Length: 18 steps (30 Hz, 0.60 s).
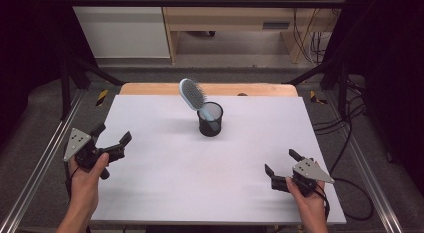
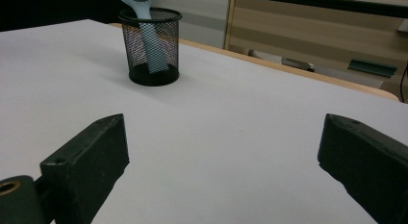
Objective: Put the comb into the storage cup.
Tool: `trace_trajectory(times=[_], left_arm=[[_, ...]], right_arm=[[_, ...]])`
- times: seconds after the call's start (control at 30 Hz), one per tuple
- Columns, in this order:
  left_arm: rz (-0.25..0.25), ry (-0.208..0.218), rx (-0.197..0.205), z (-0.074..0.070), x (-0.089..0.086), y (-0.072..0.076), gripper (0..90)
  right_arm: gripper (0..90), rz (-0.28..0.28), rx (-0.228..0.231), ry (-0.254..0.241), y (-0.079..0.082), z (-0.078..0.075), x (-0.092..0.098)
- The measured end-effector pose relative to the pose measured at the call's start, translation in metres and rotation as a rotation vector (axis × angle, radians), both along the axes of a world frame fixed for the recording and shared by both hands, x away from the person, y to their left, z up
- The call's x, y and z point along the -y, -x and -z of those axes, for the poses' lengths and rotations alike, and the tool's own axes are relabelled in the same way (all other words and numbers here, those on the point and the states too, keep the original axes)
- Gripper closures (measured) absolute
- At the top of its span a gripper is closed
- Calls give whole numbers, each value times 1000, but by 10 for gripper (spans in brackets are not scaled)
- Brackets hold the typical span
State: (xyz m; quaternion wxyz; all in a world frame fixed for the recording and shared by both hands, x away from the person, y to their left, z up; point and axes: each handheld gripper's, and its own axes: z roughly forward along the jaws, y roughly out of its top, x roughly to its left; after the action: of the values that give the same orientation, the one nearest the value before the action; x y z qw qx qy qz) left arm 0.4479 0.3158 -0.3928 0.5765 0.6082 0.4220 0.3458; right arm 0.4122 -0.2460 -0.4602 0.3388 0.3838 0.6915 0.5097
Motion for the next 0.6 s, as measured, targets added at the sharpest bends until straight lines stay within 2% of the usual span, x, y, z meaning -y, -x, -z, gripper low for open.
trace_trajectory(times=[0.2,0.6], left_arm=[[5,-7,9,5,0,4,13],[18,-17,4,22,7,11,13]], right_arm=[[39,-3,0,1,0,0,-1],[39,-13,-2,6,1,0,-2]])
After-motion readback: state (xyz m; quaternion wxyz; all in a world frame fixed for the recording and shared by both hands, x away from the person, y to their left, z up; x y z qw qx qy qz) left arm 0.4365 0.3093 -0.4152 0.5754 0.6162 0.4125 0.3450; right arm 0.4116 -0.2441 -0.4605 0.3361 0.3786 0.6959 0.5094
